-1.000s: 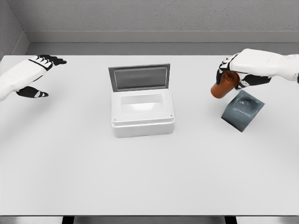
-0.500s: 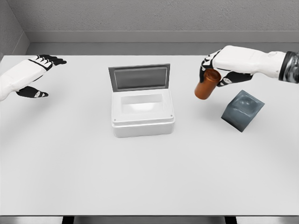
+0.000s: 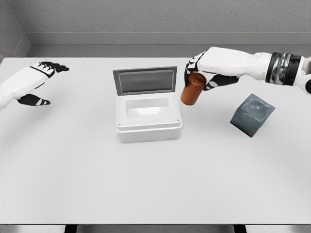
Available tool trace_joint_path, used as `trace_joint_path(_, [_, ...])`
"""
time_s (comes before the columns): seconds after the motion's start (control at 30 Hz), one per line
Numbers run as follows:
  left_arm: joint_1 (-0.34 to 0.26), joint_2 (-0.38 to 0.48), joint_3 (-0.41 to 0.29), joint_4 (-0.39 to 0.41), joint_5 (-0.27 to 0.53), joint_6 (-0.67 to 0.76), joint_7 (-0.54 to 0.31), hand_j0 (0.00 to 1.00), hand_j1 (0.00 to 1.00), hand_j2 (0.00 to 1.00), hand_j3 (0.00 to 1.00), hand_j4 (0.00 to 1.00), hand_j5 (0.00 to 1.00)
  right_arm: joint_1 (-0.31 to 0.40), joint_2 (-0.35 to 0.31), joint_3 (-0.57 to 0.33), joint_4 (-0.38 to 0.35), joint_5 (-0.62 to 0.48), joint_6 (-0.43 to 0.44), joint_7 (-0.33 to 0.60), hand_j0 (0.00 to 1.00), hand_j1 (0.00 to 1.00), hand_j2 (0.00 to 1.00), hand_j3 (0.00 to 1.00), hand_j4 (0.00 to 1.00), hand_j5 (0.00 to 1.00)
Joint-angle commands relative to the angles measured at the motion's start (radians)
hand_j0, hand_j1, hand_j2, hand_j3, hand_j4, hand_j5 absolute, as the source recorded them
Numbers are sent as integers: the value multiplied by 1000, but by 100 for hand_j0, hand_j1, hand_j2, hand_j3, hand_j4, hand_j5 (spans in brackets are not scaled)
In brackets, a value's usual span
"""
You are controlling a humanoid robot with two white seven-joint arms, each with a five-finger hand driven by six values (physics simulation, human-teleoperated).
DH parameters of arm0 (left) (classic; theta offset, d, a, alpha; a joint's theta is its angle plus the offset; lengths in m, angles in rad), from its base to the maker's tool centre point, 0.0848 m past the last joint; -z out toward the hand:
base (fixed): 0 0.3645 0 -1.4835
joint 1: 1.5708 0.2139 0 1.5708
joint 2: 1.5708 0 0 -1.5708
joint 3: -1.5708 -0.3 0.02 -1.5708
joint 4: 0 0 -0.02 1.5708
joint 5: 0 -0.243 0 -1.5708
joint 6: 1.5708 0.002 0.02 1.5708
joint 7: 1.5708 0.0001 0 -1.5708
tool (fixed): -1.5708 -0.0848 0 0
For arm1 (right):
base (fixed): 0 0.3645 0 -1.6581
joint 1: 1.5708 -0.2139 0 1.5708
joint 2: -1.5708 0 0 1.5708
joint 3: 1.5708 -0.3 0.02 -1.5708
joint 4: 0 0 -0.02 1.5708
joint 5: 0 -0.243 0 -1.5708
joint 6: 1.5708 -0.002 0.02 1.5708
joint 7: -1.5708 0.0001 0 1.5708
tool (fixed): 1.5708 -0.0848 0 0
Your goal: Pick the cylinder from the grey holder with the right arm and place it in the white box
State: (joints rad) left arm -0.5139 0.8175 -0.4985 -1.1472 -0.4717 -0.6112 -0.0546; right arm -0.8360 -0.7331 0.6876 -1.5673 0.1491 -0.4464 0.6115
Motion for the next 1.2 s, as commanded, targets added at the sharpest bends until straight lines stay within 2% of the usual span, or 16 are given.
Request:
trace_joint_path(0.0, [0, 19, 1, 4, 8, 0, 2, 100, 100, 100, 100, 100, 100, 0, 15, 4, 0, -5, 3, -1, 46, 46, 46, 46, 46, 46])
trace_joint_path(0.27, [32, 48, 5, -8, 24, 0, 7, 100, 100, 100, 100, 100, 100, -31, 81, 44, 12, 0, 12, -1, 46, 46, 46, 46, 46, 46])
trace_joint_path(0.73, [37, 52, 5, -8, 24, 0, 4, 100, 100, 100, 100, 100, 100, -37, 103, 70, 32, 10, 12, -1, 46, 46, 46, 46, 46, 46])
trace_joint_path(0.9, [37, 52, 5, -8, 24, 0, 4, 100, 100, 100, 100, 100, 100, -38, 118, 70, 78, 27, 12, -1, 46, 46, 46, 46, 46, 46])
trace_joint_path(1.17, [37, 52, 5, -8, 24, 0, 2, 100, 100, 100, 100, 100, 100, -46, 129, 76, 79, 27, 12, -1, 46, 46, 46, 46, 46, 46])
